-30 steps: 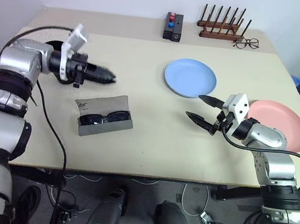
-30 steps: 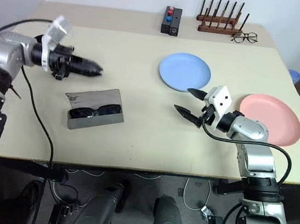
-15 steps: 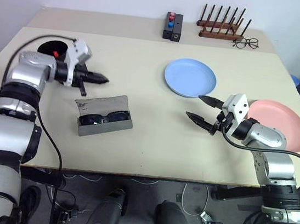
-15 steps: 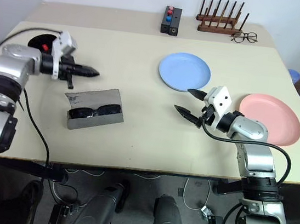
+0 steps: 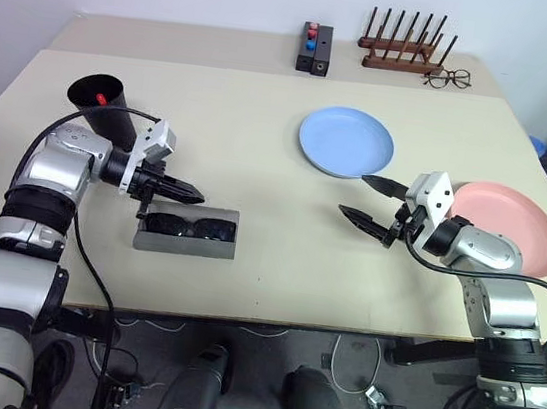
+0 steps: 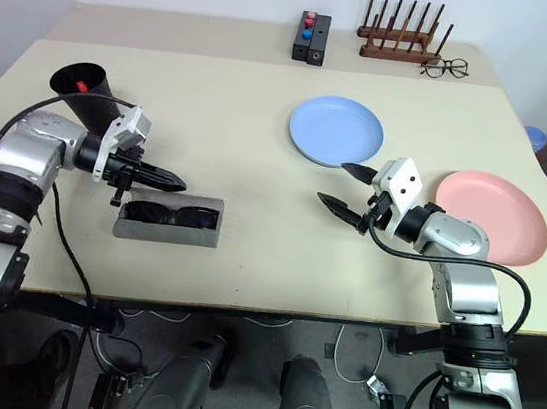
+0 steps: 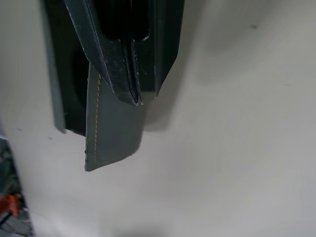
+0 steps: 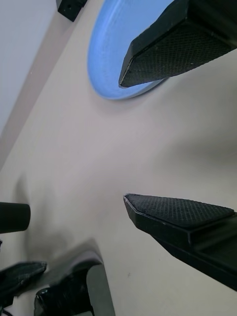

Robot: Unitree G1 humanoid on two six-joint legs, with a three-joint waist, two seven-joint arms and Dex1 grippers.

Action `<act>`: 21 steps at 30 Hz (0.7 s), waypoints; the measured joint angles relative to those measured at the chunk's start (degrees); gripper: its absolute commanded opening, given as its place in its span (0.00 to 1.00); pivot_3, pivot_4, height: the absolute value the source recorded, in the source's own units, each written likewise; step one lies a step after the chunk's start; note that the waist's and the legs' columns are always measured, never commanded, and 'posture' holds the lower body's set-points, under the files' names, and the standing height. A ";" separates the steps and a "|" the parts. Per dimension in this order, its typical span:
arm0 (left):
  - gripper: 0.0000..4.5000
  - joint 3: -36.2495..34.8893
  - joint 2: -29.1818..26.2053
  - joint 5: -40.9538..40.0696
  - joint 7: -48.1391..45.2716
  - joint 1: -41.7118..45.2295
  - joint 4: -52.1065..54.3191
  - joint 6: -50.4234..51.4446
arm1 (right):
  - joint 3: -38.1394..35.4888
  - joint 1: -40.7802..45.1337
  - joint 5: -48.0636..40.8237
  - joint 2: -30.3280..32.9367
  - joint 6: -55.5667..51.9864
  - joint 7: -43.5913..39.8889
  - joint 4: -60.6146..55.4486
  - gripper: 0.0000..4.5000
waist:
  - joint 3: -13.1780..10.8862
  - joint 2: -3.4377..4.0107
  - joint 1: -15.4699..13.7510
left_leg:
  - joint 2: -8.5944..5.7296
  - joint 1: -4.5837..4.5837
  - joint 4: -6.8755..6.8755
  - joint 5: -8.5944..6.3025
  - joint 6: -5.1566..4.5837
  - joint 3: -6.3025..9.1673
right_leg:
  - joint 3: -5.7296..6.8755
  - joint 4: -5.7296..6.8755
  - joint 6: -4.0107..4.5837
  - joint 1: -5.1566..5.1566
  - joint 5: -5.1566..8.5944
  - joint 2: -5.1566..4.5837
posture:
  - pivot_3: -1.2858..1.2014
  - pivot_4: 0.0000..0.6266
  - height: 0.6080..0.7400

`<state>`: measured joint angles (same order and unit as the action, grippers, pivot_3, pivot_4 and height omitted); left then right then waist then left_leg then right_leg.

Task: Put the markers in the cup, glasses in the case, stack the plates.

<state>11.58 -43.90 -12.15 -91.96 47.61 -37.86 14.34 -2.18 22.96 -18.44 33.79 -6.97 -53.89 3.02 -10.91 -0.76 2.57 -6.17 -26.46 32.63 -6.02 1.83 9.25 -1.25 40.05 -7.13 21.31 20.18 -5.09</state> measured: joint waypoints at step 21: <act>0.00 2.21 -4.38 -6.00 -0.33 -6.83 9.55 1.62 | -3.90 -3.14 -16.46 1.24 -12.44 -8.15 -9.02 0.77 | 0.02 0.04 -0.21 | 0.01 0.05 -0.15 0.00 0.01 -0.01 | -0.05 -0.05 0.03 0.03 0.01 -0.18 | 0.52 0.24 0.99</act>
<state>13.79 -48.27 -18.15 -92.29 40.78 -28.31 15.97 -6.08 19.82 -34.90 35.03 -19.41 -62.04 -6.00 -10.89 -0.72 2.36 -6.16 -26.41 32.48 -6.02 1.84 9.25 -1.30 40.00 -7.09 21.34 20.19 -5.27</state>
